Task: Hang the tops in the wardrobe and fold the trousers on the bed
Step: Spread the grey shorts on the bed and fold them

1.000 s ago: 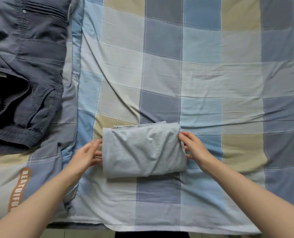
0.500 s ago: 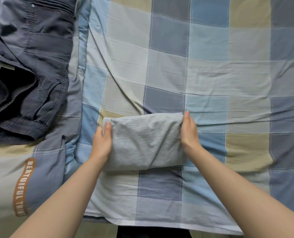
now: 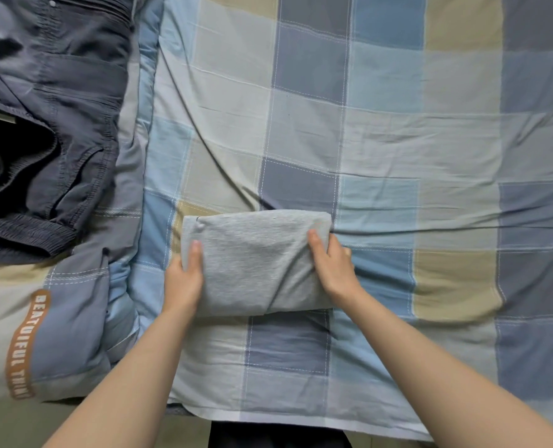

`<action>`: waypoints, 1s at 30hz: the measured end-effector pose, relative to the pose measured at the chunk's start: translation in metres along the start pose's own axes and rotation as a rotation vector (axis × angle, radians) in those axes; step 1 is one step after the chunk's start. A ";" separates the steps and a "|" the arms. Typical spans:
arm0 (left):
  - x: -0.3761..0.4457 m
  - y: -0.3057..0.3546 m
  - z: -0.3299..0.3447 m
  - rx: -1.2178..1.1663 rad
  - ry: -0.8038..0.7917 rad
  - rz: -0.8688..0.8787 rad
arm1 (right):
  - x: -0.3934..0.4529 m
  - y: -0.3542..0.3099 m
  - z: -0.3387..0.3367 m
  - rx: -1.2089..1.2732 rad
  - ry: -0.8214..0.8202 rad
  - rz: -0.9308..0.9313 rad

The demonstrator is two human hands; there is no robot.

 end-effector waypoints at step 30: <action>-0.343 0.181 -0.098 -0.082 -0.396 0.116 | -0.404 0.022 -0.258 0.761 0.242 0.172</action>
Point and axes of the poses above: each hand's wrist, its own x-axis towards the middle knuckle, its own z-axis out of the palm, y = z × x, the point moved 8 cm from there along x, towards the middle knuckle, and after that the axes turned 4 degrees about z, right-handed, at the moved point
